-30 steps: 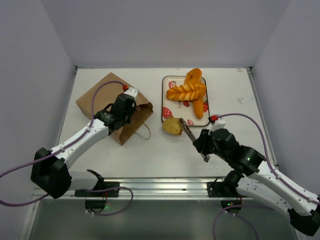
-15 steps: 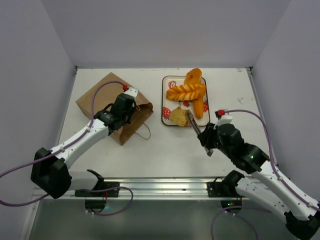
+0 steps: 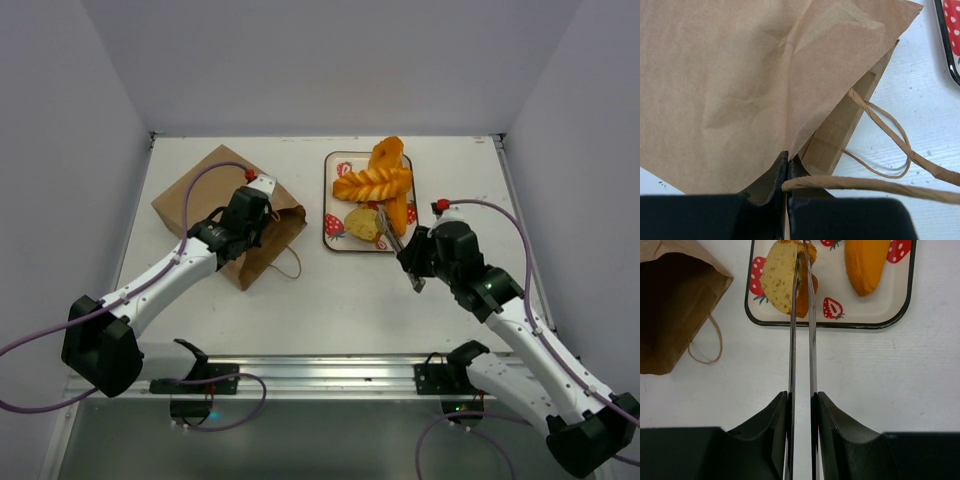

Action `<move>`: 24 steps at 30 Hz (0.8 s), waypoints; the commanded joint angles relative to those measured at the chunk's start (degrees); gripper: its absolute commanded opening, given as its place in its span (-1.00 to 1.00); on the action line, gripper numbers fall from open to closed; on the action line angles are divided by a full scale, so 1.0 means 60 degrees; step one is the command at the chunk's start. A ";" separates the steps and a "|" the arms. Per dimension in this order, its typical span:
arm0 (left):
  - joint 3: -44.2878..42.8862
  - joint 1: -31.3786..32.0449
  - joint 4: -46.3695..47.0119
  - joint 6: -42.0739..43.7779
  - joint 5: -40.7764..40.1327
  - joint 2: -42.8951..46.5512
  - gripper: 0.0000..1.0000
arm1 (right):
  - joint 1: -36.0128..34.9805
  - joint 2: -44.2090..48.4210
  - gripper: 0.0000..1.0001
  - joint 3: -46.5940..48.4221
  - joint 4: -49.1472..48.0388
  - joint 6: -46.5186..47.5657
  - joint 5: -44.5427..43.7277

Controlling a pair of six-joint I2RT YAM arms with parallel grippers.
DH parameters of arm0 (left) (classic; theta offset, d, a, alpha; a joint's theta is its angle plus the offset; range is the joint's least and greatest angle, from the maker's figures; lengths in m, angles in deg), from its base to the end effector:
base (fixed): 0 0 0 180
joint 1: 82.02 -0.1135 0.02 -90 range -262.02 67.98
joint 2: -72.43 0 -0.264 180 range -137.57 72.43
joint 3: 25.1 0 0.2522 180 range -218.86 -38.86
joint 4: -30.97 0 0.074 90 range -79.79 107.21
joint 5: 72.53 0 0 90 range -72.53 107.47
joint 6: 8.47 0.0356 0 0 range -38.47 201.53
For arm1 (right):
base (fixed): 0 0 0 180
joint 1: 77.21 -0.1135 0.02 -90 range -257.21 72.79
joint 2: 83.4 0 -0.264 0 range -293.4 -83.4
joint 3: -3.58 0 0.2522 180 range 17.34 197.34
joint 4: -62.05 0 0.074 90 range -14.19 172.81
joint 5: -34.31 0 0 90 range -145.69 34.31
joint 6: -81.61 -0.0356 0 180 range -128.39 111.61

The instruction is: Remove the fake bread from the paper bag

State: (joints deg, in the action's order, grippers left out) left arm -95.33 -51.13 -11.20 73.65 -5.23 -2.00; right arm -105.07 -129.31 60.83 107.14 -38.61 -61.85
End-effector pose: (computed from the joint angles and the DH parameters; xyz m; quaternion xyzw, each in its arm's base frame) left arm 0.2425 -0.1291 0.2720 0.1099 0.9065 0.0514 0.4043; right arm 0.1561 0.0782 0.2919 0.0435 0.8799 0.1871 0.4345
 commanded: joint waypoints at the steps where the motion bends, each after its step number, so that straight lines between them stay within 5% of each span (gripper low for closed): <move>1: -0.0169 -0.0051 -0.0012 -0.0020 0.0121 0.0116 -1.00 | 0.0101 -0.0302 -0.74 0.0428 -0.0900 0.0246 0.0147; 24: -0.0183 -0.0051 -0.0012 -0.0005 0.0399 0.0203 -1.00 | 0.0482 -0.2909 -0.73 0.0311 -0.3112 0.0129 0.0952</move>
State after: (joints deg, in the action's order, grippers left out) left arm -95.33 -51.15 -11.20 73.65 -3.81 -2.00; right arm -102.43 -146.09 60.87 92.92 -37.93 -56.75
